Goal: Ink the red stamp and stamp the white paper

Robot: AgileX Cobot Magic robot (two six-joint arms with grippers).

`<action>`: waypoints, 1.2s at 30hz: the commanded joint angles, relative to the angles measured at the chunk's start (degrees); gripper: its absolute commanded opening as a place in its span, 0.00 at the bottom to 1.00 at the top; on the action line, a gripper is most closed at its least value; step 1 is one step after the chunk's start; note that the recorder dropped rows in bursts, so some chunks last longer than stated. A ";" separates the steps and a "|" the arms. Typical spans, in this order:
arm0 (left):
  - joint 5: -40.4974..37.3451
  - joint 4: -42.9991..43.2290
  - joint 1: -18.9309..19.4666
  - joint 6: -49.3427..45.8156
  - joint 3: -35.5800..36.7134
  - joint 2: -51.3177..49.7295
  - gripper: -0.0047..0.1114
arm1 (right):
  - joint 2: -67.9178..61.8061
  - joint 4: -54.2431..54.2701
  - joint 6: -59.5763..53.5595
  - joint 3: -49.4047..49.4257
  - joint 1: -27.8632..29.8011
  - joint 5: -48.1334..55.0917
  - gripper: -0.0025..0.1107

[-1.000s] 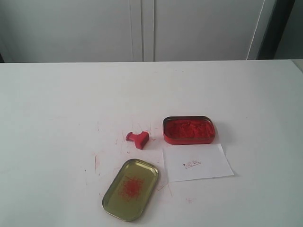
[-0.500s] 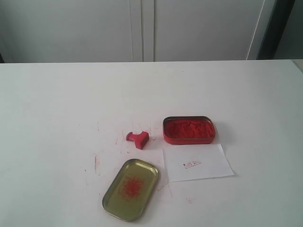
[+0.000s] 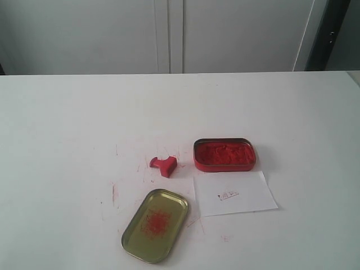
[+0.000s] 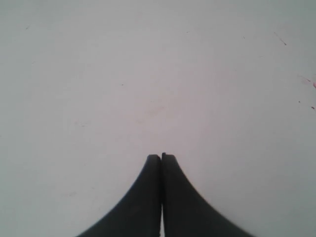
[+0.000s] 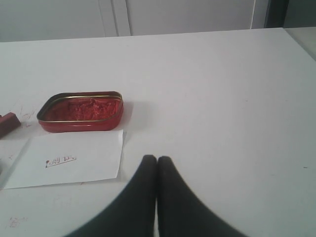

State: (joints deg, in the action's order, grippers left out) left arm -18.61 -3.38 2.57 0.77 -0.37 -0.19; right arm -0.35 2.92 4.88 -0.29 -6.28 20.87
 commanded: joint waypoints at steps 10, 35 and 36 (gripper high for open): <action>-0.22 0.03 0.13 -1.82 0.37 0.19 0.04 | 0.35 0.10 -0.08 0.29 -0.21 -0.80 0.02; -0.22 0.03 0.13 0.30 0.37 0.19 0.04 | 0.35 0.10 -0.08 0.29 -0.21 -0.80 0.02; -0.22 0.03 0.13 0.30 0.37 0.19 0.04 | 0.35 0.10 -0.08 0.29 -0.21 -0.80 0.02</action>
